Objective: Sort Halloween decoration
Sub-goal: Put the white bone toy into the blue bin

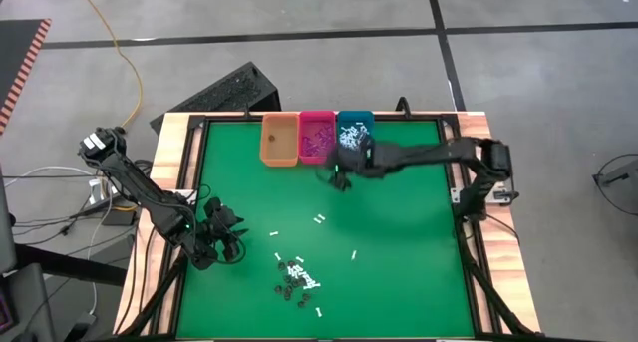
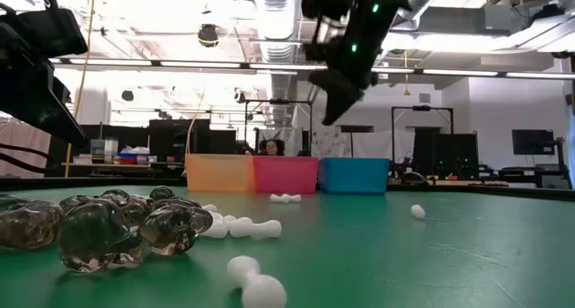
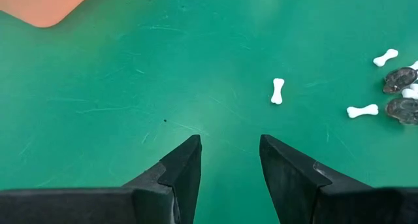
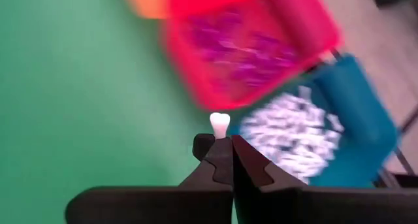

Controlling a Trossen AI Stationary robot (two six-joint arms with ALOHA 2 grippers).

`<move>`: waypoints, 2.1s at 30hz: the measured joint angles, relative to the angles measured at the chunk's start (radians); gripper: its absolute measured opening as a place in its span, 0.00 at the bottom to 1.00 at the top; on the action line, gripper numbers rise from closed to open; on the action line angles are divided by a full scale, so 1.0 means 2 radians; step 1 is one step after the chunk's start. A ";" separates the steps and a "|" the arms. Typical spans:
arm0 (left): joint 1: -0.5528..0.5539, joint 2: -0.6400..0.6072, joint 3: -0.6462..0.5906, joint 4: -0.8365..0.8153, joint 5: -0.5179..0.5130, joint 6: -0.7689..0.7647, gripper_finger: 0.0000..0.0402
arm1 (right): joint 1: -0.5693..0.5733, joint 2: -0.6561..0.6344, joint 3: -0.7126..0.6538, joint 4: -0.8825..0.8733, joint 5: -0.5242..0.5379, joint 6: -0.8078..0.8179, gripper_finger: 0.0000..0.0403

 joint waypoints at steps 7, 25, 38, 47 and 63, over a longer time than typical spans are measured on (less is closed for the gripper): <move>0.000 0.000 0.000 0.000 0.009 -0.001 0.37 | -0.128 0.025 0.000 0.001 -0.047 -0.001 0.11; 0.000 0.000 0.000 0.000 0.011 -0.001 0.37 | -0.056 0.039 0.000 -0.006 -0.157 0.020 0.46; 0.000 0.000 0.000 0.001 0.017 -0.008 0.37 | -0.016 0.111 0.001 -0.028 -0.155 0.015 0.41; 0.000 0.000 0.000 0.001 0.027 -0.009 0.37 | -0.041 0.139 0.003 -0.029 -0.204 0.009 0.39; 0.000 0.000 0.000 0.000 0.026 -0.008 0.37 | -0.032 0.135 0.002 -0.035 -0.199 0.011 0.06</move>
